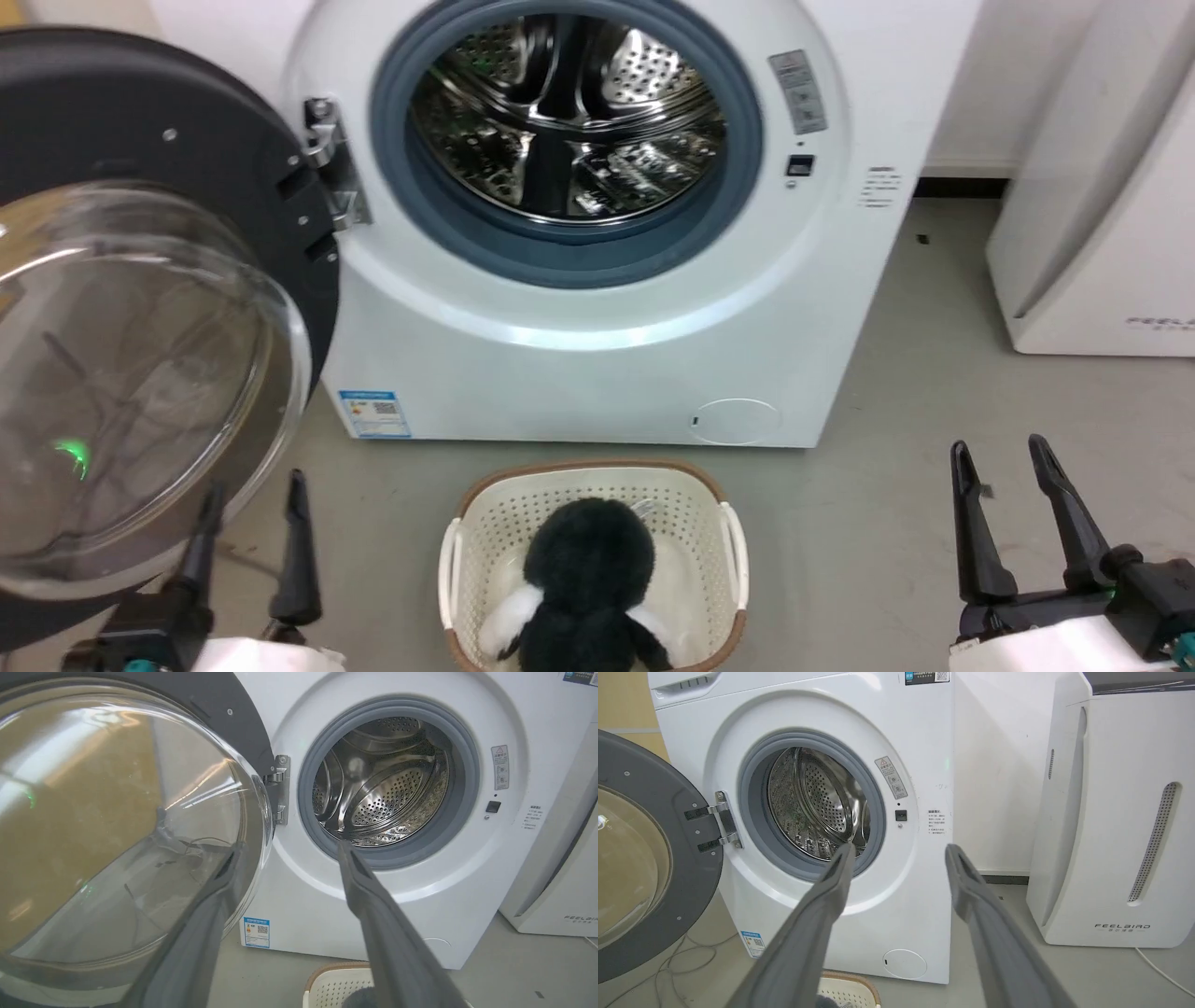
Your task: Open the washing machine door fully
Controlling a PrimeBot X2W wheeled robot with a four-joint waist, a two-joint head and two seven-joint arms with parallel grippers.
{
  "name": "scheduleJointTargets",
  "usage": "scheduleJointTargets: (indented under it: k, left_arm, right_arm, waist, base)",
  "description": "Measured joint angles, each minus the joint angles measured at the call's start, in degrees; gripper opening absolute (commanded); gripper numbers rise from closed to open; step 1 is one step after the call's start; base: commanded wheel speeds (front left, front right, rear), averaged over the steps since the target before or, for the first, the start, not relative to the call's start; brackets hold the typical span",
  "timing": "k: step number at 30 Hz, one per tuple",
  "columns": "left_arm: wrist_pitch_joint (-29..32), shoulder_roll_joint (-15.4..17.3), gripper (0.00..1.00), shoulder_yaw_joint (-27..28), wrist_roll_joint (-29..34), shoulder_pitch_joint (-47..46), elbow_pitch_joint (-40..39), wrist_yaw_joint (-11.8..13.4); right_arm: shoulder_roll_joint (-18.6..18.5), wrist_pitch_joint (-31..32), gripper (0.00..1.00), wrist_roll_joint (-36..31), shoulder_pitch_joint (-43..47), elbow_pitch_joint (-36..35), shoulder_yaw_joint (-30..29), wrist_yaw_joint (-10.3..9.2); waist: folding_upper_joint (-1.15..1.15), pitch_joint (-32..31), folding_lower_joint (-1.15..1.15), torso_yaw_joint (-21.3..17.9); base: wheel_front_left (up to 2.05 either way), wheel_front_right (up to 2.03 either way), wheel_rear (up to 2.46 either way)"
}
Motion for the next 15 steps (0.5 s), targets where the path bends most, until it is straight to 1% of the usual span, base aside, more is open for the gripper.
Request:
scheduleJointTargets:
  k: [6, 9, 10, 15]
  left_arm:
    - [0.0, -0.1, 1.00, -0.3, 0.7, 0.6, 0.4, 0.2]
    - [0.0, -0.1, 1.00, -0.5, 1.1, 0.6, 0.5, 1.5]
    - [0.1, -0.2, 0.00, -0.5, 1.1, 0.6, 0.5, 1.5]
    - [0.1, -0.2, 0.00, -0.5, 1.1, 0.6, 0.5, 1.5]
  right_arm:
    - [0.0, 0.0, 1.00, 0.3, 0.8, 0.2, 0.5, 0.00]
    - [0.0, 0.0, 1.00, 0.3, 0.9, 0.4, 0.7, 0.00]
    - [0.0, 0.0, 0.00, 0.3, 0.9, 0.4, 0.7, 0.00]
    - [0.0, 0.1, 0.00, 0.3, 0.9, 0.4, 0.7, 0.00]
  waist:
    - [0.00, -0.2, 0.00, -1.9]
    - [0.00, -0.2, 0.00, -2.8]
    - [0.00, -0.2, 0.00, -2.9]
    - [0.00, -0.2, 0.00, -2.9]
  base:
    - [0.00, 0.00, 0.00]
    - [0.00, 0.00, 0.00]
    - [0.00, 0.00, 0.00]
    - [0.00, 0.00, 0.00]
